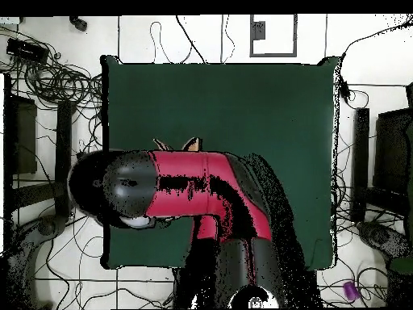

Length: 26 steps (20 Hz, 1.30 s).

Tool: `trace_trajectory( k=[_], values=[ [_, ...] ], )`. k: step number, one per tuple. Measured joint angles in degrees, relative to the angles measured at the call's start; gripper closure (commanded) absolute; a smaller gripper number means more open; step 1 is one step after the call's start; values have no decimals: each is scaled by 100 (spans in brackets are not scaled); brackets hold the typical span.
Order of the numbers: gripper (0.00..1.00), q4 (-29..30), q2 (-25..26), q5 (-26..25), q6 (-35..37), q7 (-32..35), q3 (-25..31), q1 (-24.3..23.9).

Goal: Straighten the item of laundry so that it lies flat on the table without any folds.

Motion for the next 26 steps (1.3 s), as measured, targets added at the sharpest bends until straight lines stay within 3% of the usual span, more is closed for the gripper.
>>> trace_trajectory(
  k=[7,12,26],
  values=[
    [100,-361,-45,-101,861,0,0,-472],
    [100,-554,-62,-129,1048,0,-1,-739],
    [100,-515,-216,-123,915,0,1,-602]
  ],
)
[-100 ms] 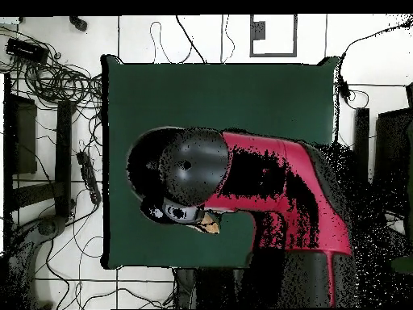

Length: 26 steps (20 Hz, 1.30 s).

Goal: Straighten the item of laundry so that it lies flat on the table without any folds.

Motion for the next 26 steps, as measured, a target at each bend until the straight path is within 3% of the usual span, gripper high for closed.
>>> trace_trajectory(
  k=[12,26],
  values=[
    [100,360,207,69,-1272,0,182,-355],
    [100,440,744,-302,-1974,-3,633,-1063]
  ],
)
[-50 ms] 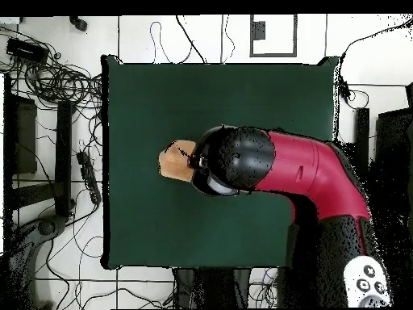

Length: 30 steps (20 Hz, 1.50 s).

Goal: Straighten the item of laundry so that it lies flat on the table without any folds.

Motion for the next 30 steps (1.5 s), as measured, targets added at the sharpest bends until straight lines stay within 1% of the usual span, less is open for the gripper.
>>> trace_trajectory(
  k=[10,15,18,20,26,27,29,30],
  values=[
    [100,-18,498,-493,-79,-186,528,-477],
    [100,-202,833,-830,-78,-432,832,-713],
    [100,-306,921,-924,-63,-496,941,-788],
    [100,-487,1039,-1062,11,-621,1049,-852],
    [100,-797,1194,-1245,238,-853,1240,-966],
    [100,-944,1270,-1313,373,-955,1313,-1010],
    [100,-1060,1330,-1359,476,-1012,1353,-1035],
    [100,-1241,1422,-1416,647,-1139,1411,-1074]
  ],
)
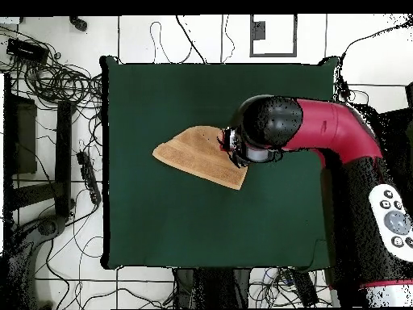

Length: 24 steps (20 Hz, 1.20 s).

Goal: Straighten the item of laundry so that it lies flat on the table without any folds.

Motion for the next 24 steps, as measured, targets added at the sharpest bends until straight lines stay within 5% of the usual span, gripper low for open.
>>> trace_trajectory(
  k=[24],
  values=[
    [100,-982,669,-299,629,-1162,303,-135]
  ],
)
